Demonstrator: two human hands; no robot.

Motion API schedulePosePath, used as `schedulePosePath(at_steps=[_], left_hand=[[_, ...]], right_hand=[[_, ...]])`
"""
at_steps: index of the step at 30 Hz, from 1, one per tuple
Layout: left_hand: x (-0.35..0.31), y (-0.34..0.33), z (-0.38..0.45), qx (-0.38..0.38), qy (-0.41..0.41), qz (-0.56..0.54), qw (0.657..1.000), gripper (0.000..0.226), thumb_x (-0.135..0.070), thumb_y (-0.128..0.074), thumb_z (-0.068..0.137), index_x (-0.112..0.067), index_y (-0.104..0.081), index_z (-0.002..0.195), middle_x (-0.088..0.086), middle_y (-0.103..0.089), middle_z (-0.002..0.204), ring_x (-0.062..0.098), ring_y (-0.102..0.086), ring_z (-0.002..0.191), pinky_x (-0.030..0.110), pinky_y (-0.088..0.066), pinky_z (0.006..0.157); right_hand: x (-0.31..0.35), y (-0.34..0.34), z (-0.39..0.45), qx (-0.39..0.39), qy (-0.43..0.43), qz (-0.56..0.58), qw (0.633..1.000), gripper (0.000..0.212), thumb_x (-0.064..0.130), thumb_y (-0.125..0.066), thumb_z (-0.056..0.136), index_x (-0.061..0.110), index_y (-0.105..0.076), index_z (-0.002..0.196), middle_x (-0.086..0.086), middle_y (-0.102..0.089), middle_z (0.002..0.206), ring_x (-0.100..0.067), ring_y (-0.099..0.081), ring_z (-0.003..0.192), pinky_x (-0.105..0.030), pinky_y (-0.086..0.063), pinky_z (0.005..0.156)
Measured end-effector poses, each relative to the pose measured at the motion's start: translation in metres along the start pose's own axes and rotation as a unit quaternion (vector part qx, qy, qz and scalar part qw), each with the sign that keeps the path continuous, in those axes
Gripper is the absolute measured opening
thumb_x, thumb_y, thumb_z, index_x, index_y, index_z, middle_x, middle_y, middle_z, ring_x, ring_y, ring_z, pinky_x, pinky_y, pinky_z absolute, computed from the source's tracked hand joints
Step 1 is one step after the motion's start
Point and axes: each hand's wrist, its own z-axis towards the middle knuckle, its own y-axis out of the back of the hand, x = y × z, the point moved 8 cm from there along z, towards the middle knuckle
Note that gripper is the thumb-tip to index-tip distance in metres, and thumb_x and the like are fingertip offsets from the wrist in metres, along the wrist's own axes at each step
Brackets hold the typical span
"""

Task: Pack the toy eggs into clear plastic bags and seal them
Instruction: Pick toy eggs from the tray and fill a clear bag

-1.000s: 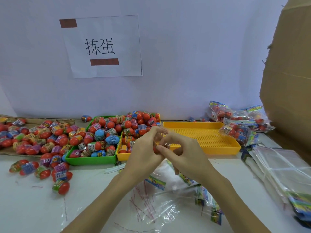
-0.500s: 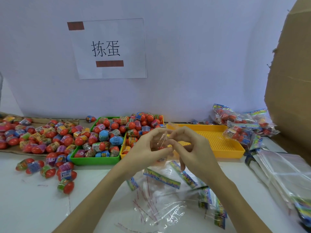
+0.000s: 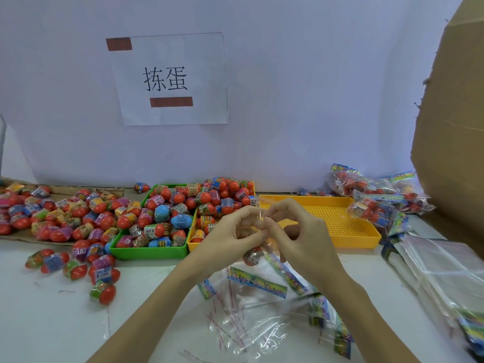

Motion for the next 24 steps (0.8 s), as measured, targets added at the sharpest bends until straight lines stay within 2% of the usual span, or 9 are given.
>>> schedulePosePath(at_steps=[2, 4, 6, 8, 11, 14, 18, 21, 24], left_hand=[[0.000, 0.007, 0.000, -0.031, 0.000, 0.003, 1.000, 0.027, -0.017, -0.068, 0.103, -0.020, -0.065, 0.130, 0.006, -0.078, 0.110, 0.025, -0.078, 0.095, 0.042, -0.065, 0.083], [0.000, 0.022, 0.001, -0.093, 0.001, 0.010, 0.996, 0.023, -0.013, -0.068, 0.103, -0.024, -0.068, 0.124, 0.003, -0.080, 0.103, 0.028, -0.077, 0.089, 0.034, -0.065, 0.074], [0.000, 0.047, -0.001, -0.190, 0.001, 0.012, 0.982, 0.020, -0.009, -0.065, 0.104, -0.025, -0.069, 0.116, 0.005, -0.078, 0.099, 0.025, -0.074, 0.078, 0.030, -0.062, 0.062], [0.000, 0.076, -0.008, -0.300, -0.007, 0.038, 0.953, 0.021, -0.006, -0.060, 0.106, -0.025, -0.067, 0.111, 0.008, -0.073, 0.099, 0.016, -0.073, 0.070, 0.027, -0.060, 0.054], [0.007, 0.106, -0.016, -0.391, 0.003, 0.055, 0.919, 0.022, -0.007, -0.056, 0.106, -0.028, -0.064, 0.104, 0.003, -0.073, 0.092, 0.023, -0.073, 0.070, 0.042, -0.065, 0.062], [0.021, 0.121, -0.017, -0.414, 0.030, -0.022, 0.909, 0.022, -0.005, -0.057, 0.105, -0.025, -0.066, 0.102, -0.002, -0.077, 0.083, 0.014, -0.069, 0.060, 0.043, -0.063, 0.068], [0.028, 0.126, -0.016, -0.424, 0.041, -0.073, 0.902, 0.016, -0.009, -0.064, 0.102, -0.024, -0.069, 0.101, -0.001, -0.078, 0.096, 0.011, -0.076, 0.075, 0.035, -0.063, 0.074], [0.023, 0.121, -0.014, -0.400, 0.022, -0.073, 0.913, 0.017, -0.009, -0.065, 0.101, -0.024, -0.070, 0.105, -0.008, -0.079, 0.090, 0.016, -0.077, 0.079, 0.031, -0.063, 0.068], [0.015, 0.112, -0.010, -0.351, 0.012, -0.070, 0.934, 0.019, -0.011, -0.064, 0.105, -0.022, -0.068, 0.119, 0.000, -0.081, 0.103, 0.031, -0.079, 0.086, 0.048, -0.064, 0.074]], right_hand=[[0.003, 0.005, 0.000, -0.030, 0.013, 0.009, 0.999, 0.009, 0.018, -0.068, 0.102, 0.025, -0.067, 0.107, 0.014, -0.072, 0.102, -0.020, -0.063, 0.046, -0.043, -0.051, 0.046], [0.003, 0.013, 0.001, -0.072, 0.013, 0.020, 0.997, 0.013, 0.017, -0.066, 0.103, 0.024, -0.066, 0.114, 0.014, -0.070, 0.109, -0.016, -0.067, 0.051, -0.037, -0.054, 0.048], [-0.004, 0.016, 0.001, -0.094, -0.009, 0.029, 0.995, 0.015, 0.015, -0.065, 0.103, 0.026, -0.065, 0.115, 0.016, -0.068, 0.108, -0.014, -0.070, 0.058, -0.031, -0.056, 0.051], [-0.010, 0.011, 0.001, -0.080, -0.021, 0.007, 0.997, 0.016, 0.012, -0.064, 0.103, 0.026, -0.067, 0.111, 0.016, -0.068, 0.105, -0.012, -0.072, 0.070, -0.028, -0.057, 0.058], [-0.006, -0.010, -0.001, -0.020, 0.010, -0.057, 0.998, 0.021, 0.004, -0.062, 0.103, 0.021, -0.073, 0.108, 0.011, -0.070, 0.107, -0.005, -0.068, 0.096, -0.017, -0.054, 0.073], [0.000, -0.036, -0.002, 0.047, 0.056, -0.099, 0.992, 0.024, 0.000, -0.059, 0.103, 0.014, -0.076, 0.113, 0.005, -0.071, 0.114, -0.005, -0.065, 0.109, -0.021, -0.054, 0.088], [-0.004, -0.059, 0.007, 0.101, 0.046, -0.174, 0.978, 0.032, 0.002, -0.054, 0.106, 0.016, -0.072, 0.128, 0.004, -0.064, 0.138, -0.013, -0.055, 0.132, -0.019, -0.040, 0.112], [-0.014, -0.074, 0.022, 0.144, 0.026, -0.228, 0.963, 0.036, 0.003, -0.049, 0.108, 0.015, -0.066, 0.138, 0.001, -0.056, 0.151, -0.019, -0.047, 0.143, -0.030, -0.038, 0.116], [-0.024, -0.086, 0.042, 0.182, 0.002, -0.257, 0.949, 0.043, -0.003, -0.054, 0.101, 0.013, -0.064, 0.140, -0.003, -0.058, 0.146, -0.026, -0.049, 0.134, -0.035, -0.044, 0.109]])
